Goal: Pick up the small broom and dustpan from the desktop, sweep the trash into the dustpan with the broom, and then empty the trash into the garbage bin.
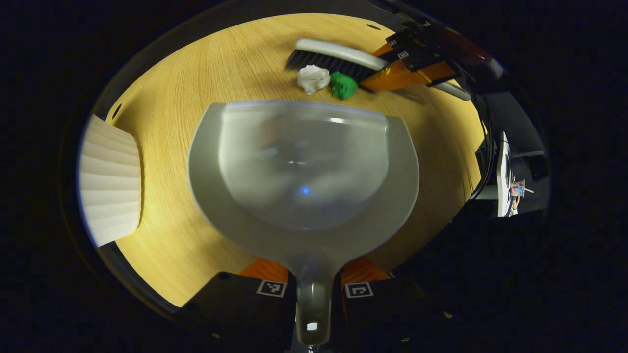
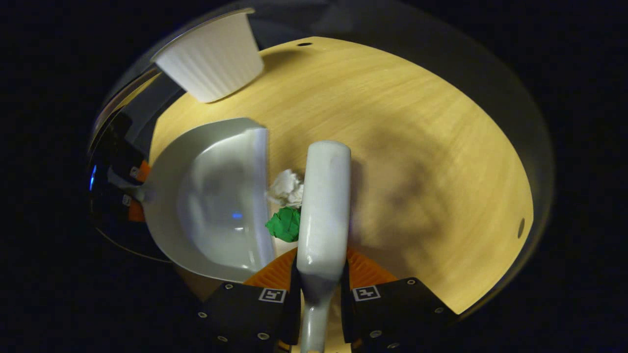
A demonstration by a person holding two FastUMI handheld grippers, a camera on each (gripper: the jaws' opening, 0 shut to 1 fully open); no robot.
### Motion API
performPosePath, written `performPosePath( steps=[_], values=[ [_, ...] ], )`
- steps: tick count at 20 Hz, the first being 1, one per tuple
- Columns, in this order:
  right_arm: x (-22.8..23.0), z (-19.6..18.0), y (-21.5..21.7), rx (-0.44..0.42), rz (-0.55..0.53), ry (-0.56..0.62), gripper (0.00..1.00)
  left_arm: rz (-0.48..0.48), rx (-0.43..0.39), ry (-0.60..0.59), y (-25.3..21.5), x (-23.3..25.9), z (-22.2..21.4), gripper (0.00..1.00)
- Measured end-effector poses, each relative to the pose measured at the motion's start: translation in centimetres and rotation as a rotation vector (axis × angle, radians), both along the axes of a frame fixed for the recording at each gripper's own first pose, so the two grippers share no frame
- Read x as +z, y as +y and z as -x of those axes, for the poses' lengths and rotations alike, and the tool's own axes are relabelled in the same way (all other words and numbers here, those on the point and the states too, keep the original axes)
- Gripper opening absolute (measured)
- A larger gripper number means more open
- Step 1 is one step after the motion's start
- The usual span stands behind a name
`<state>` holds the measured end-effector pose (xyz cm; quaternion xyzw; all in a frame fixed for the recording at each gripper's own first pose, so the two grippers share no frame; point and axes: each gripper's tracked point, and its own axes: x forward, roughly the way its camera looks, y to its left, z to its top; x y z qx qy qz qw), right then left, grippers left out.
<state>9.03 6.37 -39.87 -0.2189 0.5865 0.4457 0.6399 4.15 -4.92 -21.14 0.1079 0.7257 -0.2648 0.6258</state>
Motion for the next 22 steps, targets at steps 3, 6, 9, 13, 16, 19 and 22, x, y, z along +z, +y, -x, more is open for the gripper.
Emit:
performPosePath(
  steps=[3,6,9,13,16,19,22],
  values=[
    [1.6,3.0,2.1,0.016,-0.082,0.135,0.34,0.009,0.016,-0.001,0.4,-0.6,-0.7,0.29],
    [2.2,3.7,2.5,0.008,-0.092,0.167,0.34,0.003,0.051,-0.008,0.2,-0.6,-0.1,0.30],
    [2.7,2.2,1.9,-0.159,-0.095,0.104,0.34,-0.005,0.092,-0.013,0.0,-0.8,0.4,0.29],
    [2.0,-1.4,-1.6,-0.425,-0.003,-0.017,0.34,-0.032,0.206,-0.014,-0.7,-1.5,-0.2,0.30],
    [1.3,0.5,-3.9,-0.672,0.096,0.020,0.34,-0.063,0.308,-0.013,-0.8,-2.2,-1.4,0.29],
    [0.2,3.3,-4.7,-0.800,0.168,0.032,0.34,-0.078,0.391,-0.009,-1.4,-1.9,-2.1,0.29],
    [-1.1,5.9,-3.7,-0.877,0.205,0.024,0.34,-0.095,0.459,-0.010,-2.0,-2.0,-2.4,0.29]
  ],
)
